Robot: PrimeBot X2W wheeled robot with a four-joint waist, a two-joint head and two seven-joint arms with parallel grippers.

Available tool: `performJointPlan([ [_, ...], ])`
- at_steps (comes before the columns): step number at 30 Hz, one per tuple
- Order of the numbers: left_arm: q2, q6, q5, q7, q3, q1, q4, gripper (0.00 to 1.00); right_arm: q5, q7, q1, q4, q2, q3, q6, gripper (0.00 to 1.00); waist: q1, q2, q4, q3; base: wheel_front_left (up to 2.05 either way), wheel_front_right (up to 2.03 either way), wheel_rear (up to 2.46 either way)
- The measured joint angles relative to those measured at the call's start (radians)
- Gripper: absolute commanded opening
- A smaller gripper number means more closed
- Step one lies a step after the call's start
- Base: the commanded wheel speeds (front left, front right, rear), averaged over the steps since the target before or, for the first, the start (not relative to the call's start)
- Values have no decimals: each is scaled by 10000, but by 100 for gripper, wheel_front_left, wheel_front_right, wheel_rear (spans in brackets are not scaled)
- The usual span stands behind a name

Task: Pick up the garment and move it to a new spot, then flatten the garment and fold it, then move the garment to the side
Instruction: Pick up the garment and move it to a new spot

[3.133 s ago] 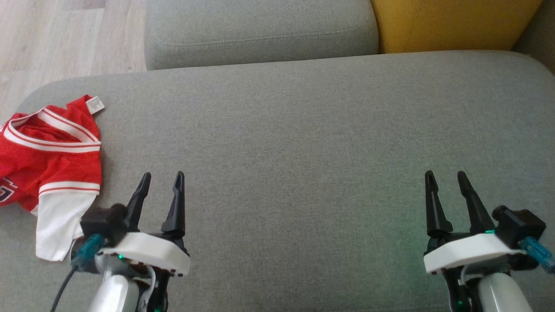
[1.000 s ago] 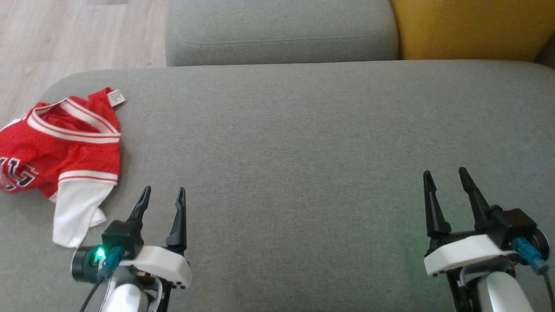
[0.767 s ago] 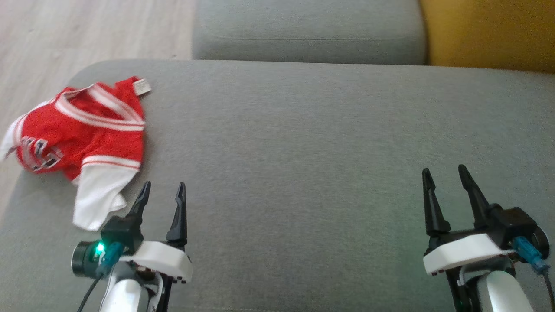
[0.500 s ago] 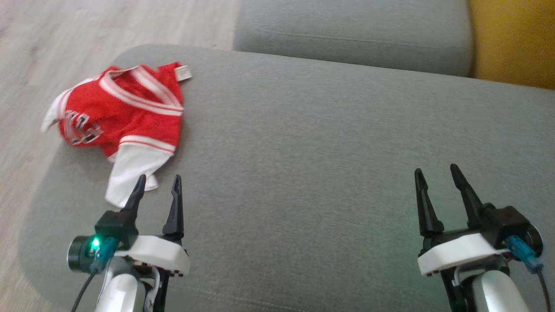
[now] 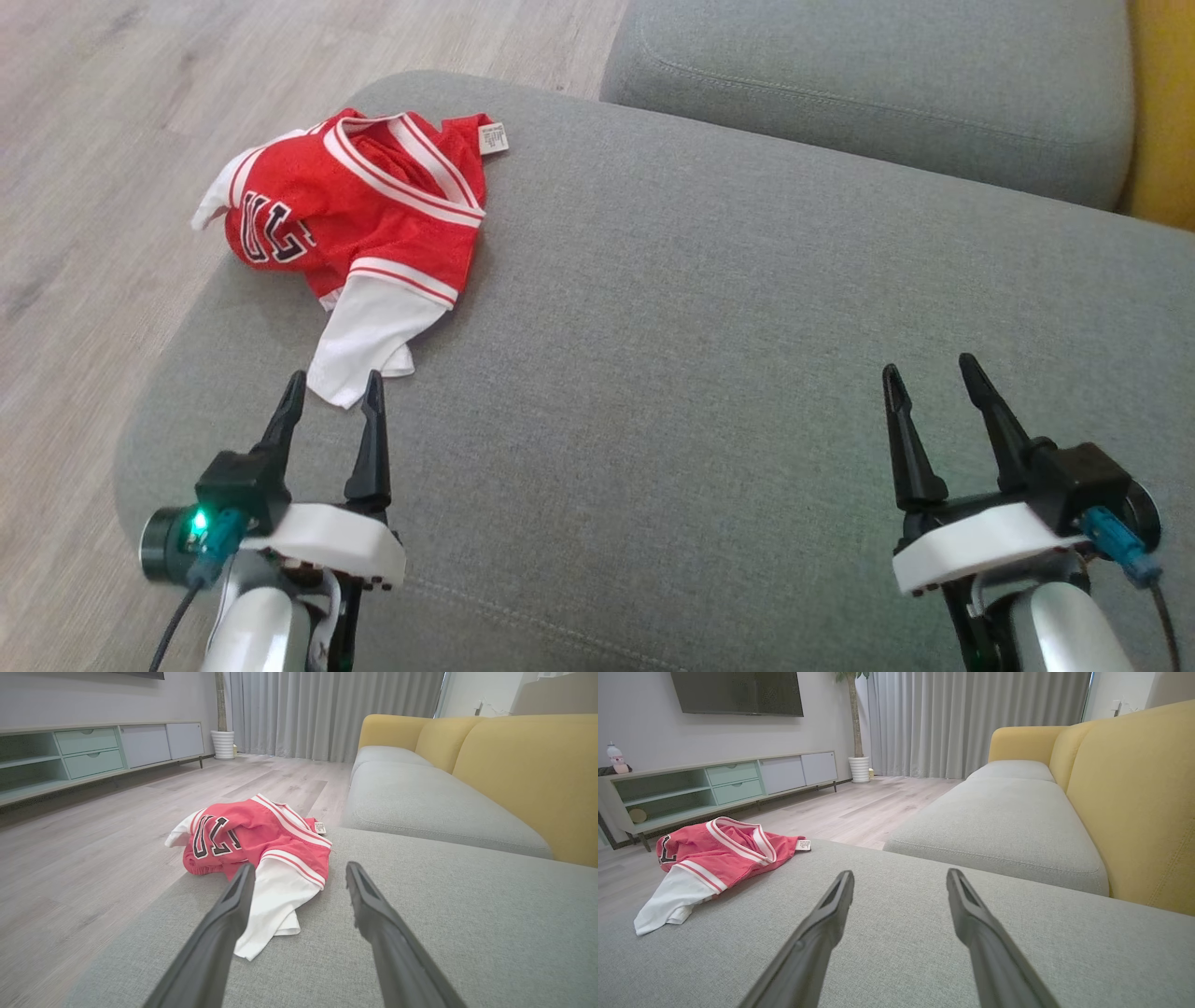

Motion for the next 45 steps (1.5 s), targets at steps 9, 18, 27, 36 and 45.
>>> performJointPlan([
  [9,-46,-123,-2,0,153,-15,-173,100,0,33,-1,-12,0,12,0,100,0,0,44,193,0,0,0],
  [18,-146,-368,-105,-2,535,-1282,-29,100,-337,477,-494,-533,-2,-98,0,100,0,0,-209,1118,0,0,0],
  [27,215,-715,-82,-67,1323,-3990,1856,100,-909,905,-1290,-1204,-52,-127,0,100,0,0,-814,2729,0,0,0],
  [36,1304,-773,-42,-71,2255,-6404,5361,100,-988,922,-1805,-1331,-165,23,0,100,1,-1,-1502,3956,0,0,0],
  [45,2173,-686,117,-69,2286,-7915,8404,100,-986,909,-2057,-1239,-165,115,0,100,1,-1,-2025,4525,0,0,0],
])
